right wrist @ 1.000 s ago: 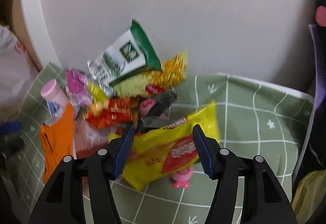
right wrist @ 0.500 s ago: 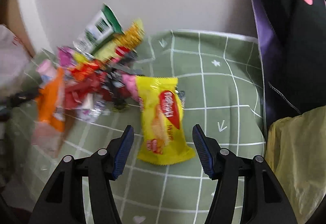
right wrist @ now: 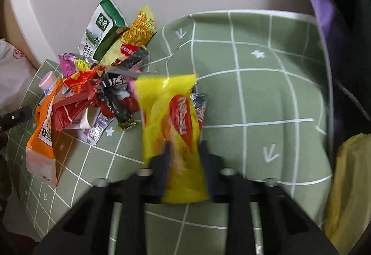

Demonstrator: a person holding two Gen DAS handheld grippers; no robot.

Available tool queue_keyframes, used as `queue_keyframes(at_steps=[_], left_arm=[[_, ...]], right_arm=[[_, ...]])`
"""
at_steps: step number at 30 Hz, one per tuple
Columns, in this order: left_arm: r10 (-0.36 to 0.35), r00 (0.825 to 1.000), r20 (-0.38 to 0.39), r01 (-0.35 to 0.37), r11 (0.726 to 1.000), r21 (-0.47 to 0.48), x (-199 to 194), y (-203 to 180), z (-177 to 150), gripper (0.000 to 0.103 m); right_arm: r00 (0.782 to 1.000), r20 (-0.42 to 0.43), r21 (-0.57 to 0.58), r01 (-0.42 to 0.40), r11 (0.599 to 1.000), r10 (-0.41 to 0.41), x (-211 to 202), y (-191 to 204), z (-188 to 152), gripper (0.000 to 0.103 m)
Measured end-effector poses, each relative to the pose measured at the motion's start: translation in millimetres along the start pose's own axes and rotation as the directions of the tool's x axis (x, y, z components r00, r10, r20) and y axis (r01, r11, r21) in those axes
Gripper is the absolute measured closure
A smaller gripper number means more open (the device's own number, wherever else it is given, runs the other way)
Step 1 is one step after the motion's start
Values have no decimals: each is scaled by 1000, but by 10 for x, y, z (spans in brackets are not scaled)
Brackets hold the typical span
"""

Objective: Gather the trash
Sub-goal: 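Reach the left tool to the orange bag while the right tool reaches the yellow Nabati pack, then close the left tool on the orange bag while the right tool grips the yellow pack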

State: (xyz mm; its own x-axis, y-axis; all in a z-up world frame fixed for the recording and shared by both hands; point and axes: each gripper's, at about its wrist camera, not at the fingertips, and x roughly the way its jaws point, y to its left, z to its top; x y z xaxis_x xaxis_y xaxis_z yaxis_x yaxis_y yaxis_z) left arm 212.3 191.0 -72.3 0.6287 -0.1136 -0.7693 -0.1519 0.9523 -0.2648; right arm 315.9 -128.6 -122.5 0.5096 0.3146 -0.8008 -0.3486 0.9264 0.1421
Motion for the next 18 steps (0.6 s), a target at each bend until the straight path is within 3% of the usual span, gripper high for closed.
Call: queue_keyframes(at_steps=[3, 9, 14, 18], left_arm=[[-8, 1000, 0, 8, 1000, 10, 2, -2, -18, 42], [-70, 997, 22, 70, 998, 8, 30, -65, -5, 43], [-56, 998, 0, 56, 998, -21, 212, -53, 58, 46], [-85, 995, -55, 81, 995, -64, 380, -1, 42, 62]], right_arm=[[1000, 19, 11, -19, 1000, 19, -75, 45, -28, 98], [997, 73, 15, -8, 1000, 7, -433, 165, -94, 98], [997, 79, 15, 16, 1000, -17, -663, 206, -178, 98], [995, 90, 7, 33, 999, -33, -788, 257, -235, 98]])
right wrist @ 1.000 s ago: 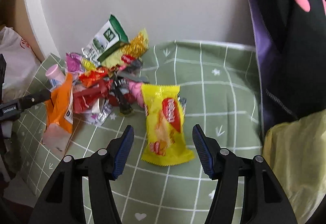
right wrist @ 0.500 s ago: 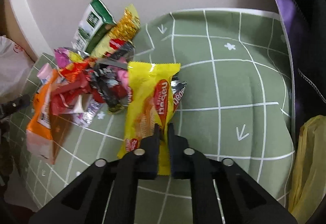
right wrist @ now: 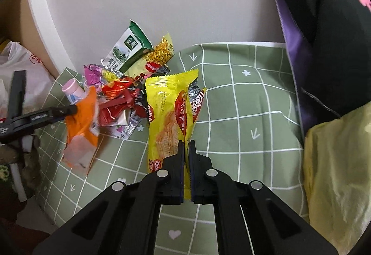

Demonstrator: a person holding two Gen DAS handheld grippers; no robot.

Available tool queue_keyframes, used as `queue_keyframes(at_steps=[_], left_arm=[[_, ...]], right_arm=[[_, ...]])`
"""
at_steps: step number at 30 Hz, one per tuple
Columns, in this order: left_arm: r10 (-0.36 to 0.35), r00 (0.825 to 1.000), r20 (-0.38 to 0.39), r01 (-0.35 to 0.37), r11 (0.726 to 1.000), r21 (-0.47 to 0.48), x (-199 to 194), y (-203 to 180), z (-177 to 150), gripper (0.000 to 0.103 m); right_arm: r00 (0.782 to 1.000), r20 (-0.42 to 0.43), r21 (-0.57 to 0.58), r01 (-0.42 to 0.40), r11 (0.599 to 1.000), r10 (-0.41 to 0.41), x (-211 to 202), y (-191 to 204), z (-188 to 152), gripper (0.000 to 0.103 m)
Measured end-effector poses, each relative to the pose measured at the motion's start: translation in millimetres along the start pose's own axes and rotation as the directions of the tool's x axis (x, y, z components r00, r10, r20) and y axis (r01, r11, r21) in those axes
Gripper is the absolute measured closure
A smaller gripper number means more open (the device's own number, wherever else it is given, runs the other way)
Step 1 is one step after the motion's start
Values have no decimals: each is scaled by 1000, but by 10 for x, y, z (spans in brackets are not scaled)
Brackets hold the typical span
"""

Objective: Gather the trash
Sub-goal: 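Close the left tool on the orange bag while the right tool grips the yellow pack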

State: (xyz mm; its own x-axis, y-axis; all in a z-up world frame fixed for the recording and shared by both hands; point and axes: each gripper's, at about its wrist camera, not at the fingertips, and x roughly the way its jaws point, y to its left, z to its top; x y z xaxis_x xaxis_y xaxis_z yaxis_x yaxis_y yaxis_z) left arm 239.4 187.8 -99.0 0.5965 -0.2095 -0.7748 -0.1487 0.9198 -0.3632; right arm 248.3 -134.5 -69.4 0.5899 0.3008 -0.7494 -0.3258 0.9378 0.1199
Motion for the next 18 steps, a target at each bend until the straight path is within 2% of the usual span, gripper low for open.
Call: queue_keyframes(at_steps=[1, 2, 4, 5, 8, 14, 17, 18], left_arm=[[-12, 1000, -11, 12, 1000, -5, 22, 0, -6, 69], [-22, 1000, -14, 22, 1000, -8, 24, -12, -8, 80], [-27, 999, 43, 27, 1000, 14, -102, -94, 0, 85], [-29, 996, 89, 24, 998, 57, -216, -199, 27, 88], [-38, 982, 183, 11, 990, 144, -471, -470, 123, 89], [-145, 947, 287, 60, 956, 286, -870, -1043, 312, 89], [-229, 921, 314, 102, 922, 372, -1008, -1445, 384, 89], [-267, 910, 318, 121, 903, 413, -1053, -1625, 399, 89]], right_arm=[[1000, 5, -1, 3, 1000, -3, -49, -2, -9, 98], [1000, 13, -3, 10, 1000, -10, -117, -11, -20, 98], [999, 30, -4, 24, 1000, -24, -211, -41, -17, 98], [999, 40, -1, 30, 1000, -30, -265, -65, -20, 98], [996, 81, 20, 43, 999, -45, -427, -142, -2, 98], [981, 168, 38, 89, 995, -94, -819, -246, 23, 98], [967, 212, 60, 129, 990, -139, -1056, -342, 43, 98], [961, 227, 68, 144, 987, -156, -1146, -385, 40, 98]])
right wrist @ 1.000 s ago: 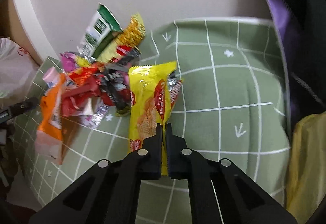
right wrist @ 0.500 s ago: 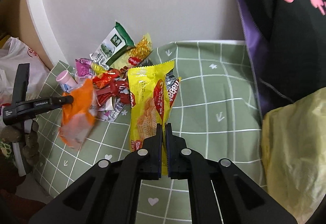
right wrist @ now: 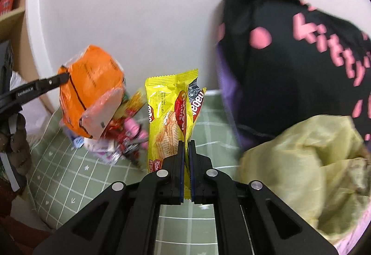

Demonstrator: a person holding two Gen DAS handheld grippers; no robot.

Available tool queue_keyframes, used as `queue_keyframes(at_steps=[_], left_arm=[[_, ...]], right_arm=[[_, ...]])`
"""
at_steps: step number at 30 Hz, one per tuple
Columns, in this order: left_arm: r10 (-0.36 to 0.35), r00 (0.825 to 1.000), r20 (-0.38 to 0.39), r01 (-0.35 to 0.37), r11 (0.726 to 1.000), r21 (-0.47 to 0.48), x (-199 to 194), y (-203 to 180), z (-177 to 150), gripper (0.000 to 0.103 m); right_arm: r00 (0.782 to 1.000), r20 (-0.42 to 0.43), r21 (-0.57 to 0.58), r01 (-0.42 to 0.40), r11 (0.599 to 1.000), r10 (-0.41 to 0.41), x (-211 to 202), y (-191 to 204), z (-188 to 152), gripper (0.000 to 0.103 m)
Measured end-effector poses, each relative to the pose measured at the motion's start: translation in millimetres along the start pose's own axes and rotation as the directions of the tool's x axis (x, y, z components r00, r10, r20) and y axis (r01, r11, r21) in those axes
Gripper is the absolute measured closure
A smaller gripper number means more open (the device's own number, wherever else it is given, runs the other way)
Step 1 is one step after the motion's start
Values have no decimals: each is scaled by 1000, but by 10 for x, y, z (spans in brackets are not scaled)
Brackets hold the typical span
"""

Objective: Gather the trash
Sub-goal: 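Close the left tool on the orange bag while the right tool grips the yellow pack, then carry both wrappers into the yellow trash bag and open both tools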

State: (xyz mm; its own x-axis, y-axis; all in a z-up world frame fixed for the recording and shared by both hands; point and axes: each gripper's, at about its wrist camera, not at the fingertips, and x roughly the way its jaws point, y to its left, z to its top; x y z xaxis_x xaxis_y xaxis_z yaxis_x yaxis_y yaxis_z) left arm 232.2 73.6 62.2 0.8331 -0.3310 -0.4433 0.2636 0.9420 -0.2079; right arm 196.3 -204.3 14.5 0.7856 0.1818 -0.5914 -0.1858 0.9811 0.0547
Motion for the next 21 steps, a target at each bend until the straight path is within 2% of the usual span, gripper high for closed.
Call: queue_keyframes(at_steps=[4, 6, 10, 13, 17, 19, 21], left_arm=[[-111, 992, 54, 105, 988, 110, 101, -567, 247, 89], [-167, 983, 72, 154, 975, 162, 180, -896, 321, 89], [-261, 962, 86, 233, 940, 248, 341, -1473, 396, 89], [-326, 942, 73, 289, 905, 313, 489, -1948, 382, 89], [-402, 916, -3, 375, 851, 367, 776, -2533, 264, 89], [-429, 900, -79, 424, 817, 390, 953, -2782, 117, 89], [-423, 885, -195, 465, 771, 436, 1180, -3065, -82, 89]], right_arm=[[992, 73, 48, 100, 994, -104, -388, -376, 88, 98], [980, 100, 70, 165, 984, -172, -570, -568, 98, 98], [936, 133, 150, 306, 940, -326, -1014, -1082, 26, 98], [903, 135, 208, 376, 903, -408, -1295, -1388, -69, 98], [864, 134, 243, 445, 862, -485, -1602, -1706, -198, 98], [852, 139, 259, 461, 849, -505, -1713, -1826, -236, 98], [850, 145, 268, 459, 847, -507, -1771, -1926, -252, 98]])
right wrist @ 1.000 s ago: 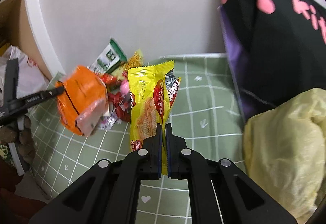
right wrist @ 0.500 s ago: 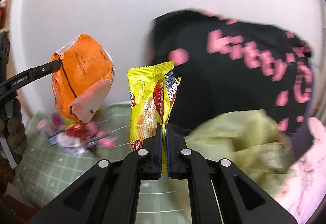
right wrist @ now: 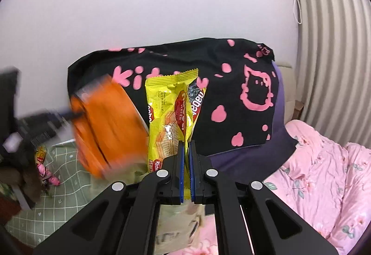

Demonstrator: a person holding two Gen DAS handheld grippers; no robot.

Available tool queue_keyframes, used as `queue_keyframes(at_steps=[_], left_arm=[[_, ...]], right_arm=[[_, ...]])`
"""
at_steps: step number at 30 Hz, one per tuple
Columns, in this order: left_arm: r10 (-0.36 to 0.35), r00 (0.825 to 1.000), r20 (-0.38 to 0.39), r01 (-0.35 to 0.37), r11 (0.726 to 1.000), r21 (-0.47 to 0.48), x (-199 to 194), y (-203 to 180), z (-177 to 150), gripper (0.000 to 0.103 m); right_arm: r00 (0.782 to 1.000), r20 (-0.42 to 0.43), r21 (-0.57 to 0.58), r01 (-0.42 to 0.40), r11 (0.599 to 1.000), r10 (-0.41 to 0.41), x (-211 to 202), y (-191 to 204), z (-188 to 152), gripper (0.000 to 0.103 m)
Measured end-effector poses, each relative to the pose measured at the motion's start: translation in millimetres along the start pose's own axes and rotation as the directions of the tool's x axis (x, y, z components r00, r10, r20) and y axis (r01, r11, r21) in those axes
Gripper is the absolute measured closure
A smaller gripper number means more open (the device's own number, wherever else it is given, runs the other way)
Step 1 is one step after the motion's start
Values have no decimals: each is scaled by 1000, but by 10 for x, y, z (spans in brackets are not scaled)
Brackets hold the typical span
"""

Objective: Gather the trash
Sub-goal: 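Carry both wrappers into the yellow trash bag and open both tools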

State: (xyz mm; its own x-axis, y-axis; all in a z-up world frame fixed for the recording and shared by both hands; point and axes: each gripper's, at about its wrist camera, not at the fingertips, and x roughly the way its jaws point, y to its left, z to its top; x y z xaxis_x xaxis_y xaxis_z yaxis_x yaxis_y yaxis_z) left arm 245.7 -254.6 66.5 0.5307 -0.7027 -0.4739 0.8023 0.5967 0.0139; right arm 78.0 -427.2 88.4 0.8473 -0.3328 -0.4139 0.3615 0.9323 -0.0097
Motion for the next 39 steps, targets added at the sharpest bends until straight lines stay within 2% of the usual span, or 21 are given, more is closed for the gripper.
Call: queue_keyframes(at_steps=[2, 3, 5, 7, 9, 12, 16, 21, 26, 30, 36, 39], left_arm=[[0, 990, -138, 9, 998, 65, 370, -161, -136, 89], [1, 983, -182, 13, 997, 77, 475, -211, -195, 90], [9, 970, -241, 13, 996, 88, 593, -227, -330, 90], [17, 963, -269, 8, 996, 94, 623, -183, -433, 90], [18, 960, -280, 5, 997, 82, 596, -137, -484, 90], [0, 957, -289, 10, 999, 35, 566, -67, -517, 90], [13, 951, -310, -4, 1000, 30, 621, -17, -555, 90], [8, 943, -333, -6, 1000, 6, 742, -34, -557, 90], [0, 944, -329, 4, 1000, 11, 756, -136, -527, 90], [-27, 946, -323, 16, 999, -35, 868, -122, -490, 90], [-81, 947, -311, 38, 989, -142, 850, 37, -442, 90], [-75, 943, -324, 37, 992, -124, 788, 46, -469, 89]], right_arm=[[1000, -4, -5, -10, 1000, 10, 27, -29, 7, 98], [1000, -13, -16, -20, 1000, 20, 83, -38, 4, 98], [998, -35, -32, -47, 998, 46, 222, 7, -12, 98], [993, -75, -45, -92, 995, 88, 420, 63, -69, 98], [981, -135, -45, -149, 988, 142, 649, 148, -154, 98], [947, -251, -56, -221, 974, 200, 1038, 301, -365, 98], [917, -360, -110, -225, 968, 172, 1319, 466, -654, 98], [914, -373, -135, -221, 966, 158, 1248, 438, -714, 98], [913, -382, -127, -207, 970, 145, 1171, 344, -707, 98], [915, -380, -111, -189, 976, 134, 1169, 251, -692, 98], [906, -375, -45, -227, 973, 194, 1145, 222, -668, 98], [906, -376, -52, -230, 972, 194, 1145, 265, -688, 98]])
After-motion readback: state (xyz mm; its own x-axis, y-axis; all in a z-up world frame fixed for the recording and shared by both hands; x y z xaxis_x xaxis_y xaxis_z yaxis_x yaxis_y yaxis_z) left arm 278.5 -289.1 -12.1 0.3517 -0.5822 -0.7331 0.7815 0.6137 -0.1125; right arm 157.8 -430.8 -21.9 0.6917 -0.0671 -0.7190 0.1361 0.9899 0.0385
